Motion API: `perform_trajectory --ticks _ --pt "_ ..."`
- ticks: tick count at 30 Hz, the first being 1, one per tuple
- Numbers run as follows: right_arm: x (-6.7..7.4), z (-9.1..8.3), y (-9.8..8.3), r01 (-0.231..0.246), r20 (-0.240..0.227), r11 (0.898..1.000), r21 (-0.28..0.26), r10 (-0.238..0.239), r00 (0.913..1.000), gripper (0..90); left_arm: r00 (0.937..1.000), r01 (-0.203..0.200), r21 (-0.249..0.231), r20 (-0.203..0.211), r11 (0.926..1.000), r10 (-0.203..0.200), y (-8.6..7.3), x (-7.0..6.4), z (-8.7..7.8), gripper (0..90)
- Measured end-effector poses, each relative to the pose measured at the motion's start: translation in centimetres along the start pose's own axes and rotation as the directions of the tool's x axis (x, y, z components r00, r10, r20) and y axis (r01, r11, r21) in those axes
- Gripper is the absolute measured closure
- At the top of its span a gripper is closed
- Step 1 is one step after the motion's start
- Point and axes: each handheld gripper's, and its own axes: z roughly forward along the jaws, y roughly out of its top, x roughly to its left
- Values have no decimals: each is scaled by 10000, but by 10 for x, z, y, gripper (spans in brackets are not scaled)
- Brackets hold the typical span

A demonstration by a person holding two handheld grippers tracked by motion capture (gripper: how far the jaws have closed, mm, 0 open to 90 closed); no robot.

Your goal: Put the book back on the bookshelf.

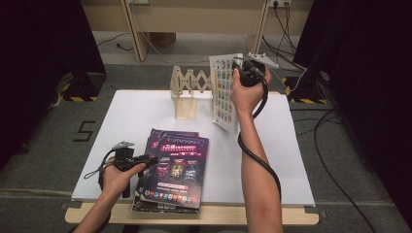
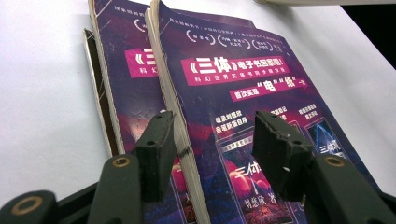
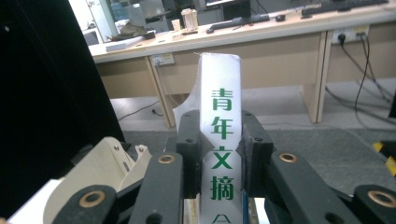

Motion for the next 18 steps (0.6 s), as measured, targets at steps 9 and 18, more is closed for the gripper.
perform_trajectory --ticks 9,18 --pt "3 -26 -23 1033 62 9941 -331 -1031 9946 738 10000 -17 18 -17 10000 17 -1 -1 1 479" --pt "-5 -61 -40 1254 9 9912 -419 -1255 9921 735 10000 1 38 -1 10000 -1 -1 -1 1 479"
